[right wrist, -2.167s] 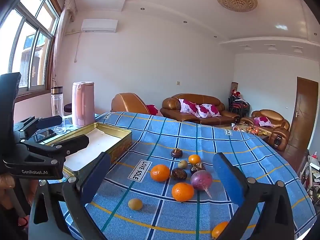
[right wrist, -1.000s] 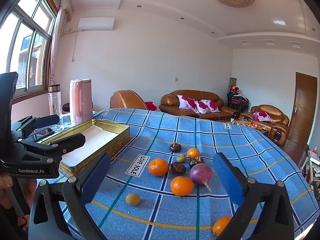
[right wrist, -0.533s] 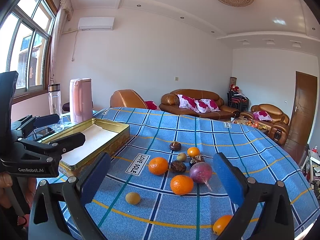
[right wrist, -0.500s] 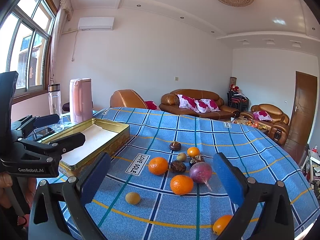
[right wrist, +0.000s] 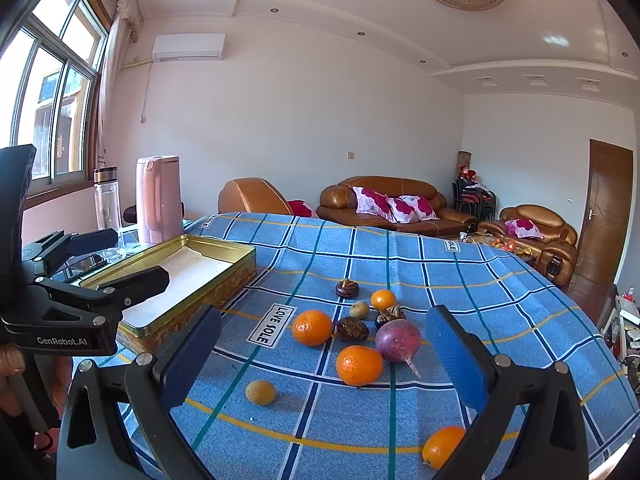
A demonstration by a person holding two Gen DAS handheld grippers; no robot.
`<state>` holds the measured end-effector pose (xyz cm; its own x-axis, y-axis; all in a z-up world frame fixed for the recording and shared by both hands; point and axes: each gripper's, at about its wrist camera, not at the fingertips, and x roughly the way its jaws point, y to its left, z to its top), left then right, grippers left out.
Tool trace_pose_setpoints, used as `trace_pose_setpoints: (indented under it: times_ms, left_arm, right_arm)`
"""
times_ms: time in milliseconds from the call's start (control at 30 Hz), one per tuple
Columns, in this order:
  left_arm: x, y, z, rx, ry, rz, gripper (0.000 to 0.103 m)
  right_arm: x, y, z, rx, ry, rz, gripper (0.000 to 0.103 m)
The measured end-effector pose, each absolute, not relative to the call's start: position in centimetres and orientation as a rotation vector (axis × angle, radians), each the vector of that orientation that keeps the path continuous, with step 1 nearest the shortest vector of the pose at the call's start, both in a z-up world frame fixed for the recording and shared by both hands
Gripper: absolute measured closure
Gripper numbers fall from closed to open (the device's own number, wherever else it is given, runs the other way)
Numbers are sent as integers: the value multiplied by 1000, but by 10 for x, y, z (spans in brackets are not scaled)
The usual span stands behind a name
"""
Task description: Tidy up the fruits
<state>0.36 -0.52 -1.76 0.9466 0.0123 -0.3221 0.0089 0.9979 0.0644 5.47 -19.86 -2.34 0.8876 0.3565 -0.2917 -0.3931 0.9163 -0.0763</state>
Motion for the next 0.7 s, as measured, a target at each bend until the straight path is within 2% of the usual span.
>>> trace_pose_setpoints:
  times_ms: [700]
  left_arm:
    - [37,-50,-59,104,469,-126,1]
  right_arm:
    - [78,-264,-75,-74,431,281,1]
